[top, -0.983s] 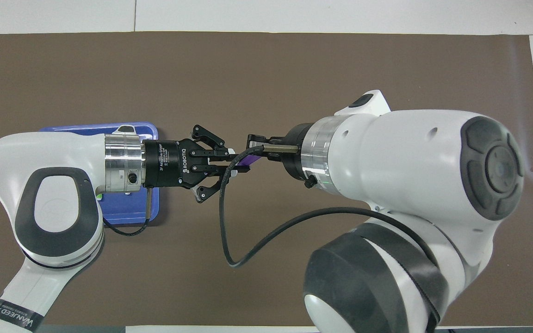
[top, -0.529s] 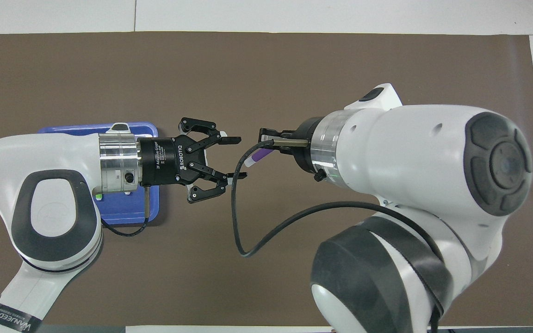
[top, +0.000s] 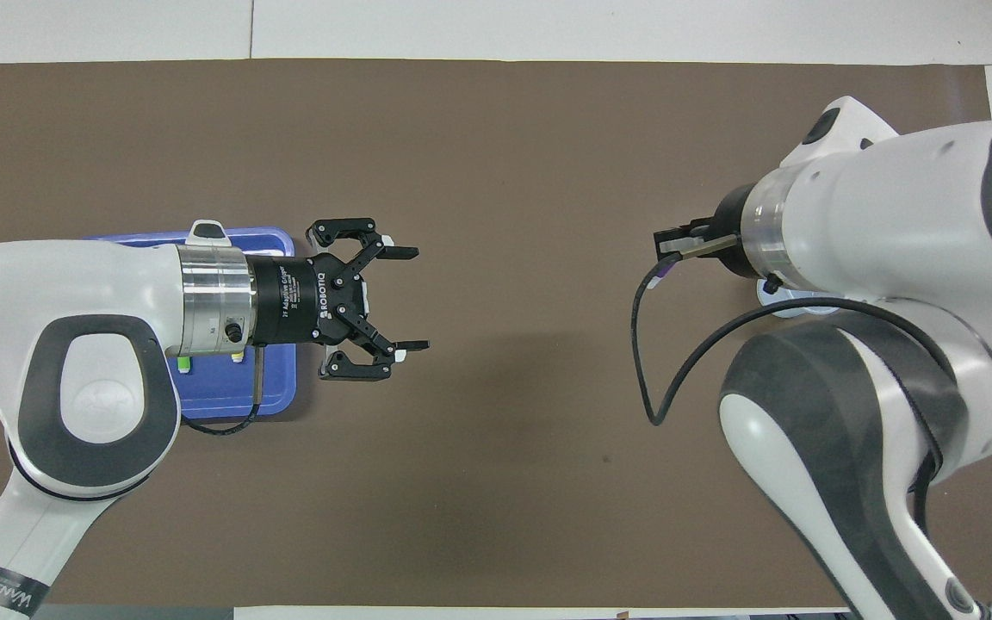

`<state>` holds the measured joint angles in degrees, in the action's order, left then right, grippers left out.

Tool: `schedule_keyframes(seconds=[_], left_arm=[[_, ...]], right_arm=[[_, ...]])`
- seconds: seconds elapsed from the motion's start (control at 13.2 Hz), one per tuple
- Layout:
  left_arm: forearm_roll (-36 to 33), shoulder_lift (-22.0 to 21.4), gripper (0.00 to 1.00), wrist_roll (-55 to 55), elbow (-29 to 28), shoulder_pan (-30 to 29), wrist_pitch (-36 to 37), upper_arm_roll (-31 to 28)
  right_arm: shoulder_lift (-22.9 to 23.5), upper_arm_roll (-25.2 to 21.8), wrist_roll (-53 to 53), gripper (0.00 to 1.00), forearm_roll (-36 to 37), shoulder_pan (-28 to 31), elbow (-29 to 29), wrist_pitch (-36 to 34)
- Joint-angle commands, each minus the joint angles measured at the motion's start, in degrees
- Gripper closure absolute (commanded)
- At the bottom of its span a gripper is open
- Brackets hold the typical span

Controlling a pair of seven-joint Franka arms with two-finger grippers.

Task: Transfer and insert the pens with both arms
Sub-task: 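Carry the purple pen to the cup while the left gripper returns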

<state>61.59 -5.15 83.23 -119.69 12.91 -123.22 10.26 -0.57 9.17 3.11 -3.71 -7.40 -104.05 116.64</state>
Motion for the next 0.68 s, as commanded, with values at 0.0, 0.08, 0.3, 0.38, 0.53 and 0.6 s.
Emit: schedule_keyframes(seconds=[0.0, 0.08, 0.3, 0.38, 0.53, 0.6], left_arm=[[-5.67, -0.83, 0.00, 0.52, -0.63, -0.77, 0.44, -0.24], [-7.96, -0.74, 0.00, 0.53, -0.63, -1.82, 0.17, -0.33], [-19.88, -0.13, 0.00, -0.53, 0.07, -5.08, 1.31, -0.24], [-25.07, -0.21, 0.00, -2.10, -0.02, -5.08, 2.79, -0.33], [-28.71, -0.30, 0.00, -10.32, -0.02, -7.43, 6.39, -0.59], [-28.81, -0.30, 0.00, -15.07, -0.10, -9.28, 7.89, -0.59]], right_arm=[[-3.21, -3.61, -8.09, 1.00, 4.57, 0.37, -4.92, 0.69], [-3.47, -5.89, -11.77, 1.00, 5.37, 0.37, -5.54, 0.86], [-4.53, -13.62, -25.03, 1.00, 5.47, 0.46, -9.39, 4.88], [-5.49, -15.82, -29.26, 1.00, 5.47, 0.46, -12.20, 8.04], [-6.55, -18.12, -31.58, 1.00, 5.47, 0.46, -16.60, 11.40], [-6.64, -18.22, -31.58, 1.00, 5.47, 0.46, -17.75, 12.72]])
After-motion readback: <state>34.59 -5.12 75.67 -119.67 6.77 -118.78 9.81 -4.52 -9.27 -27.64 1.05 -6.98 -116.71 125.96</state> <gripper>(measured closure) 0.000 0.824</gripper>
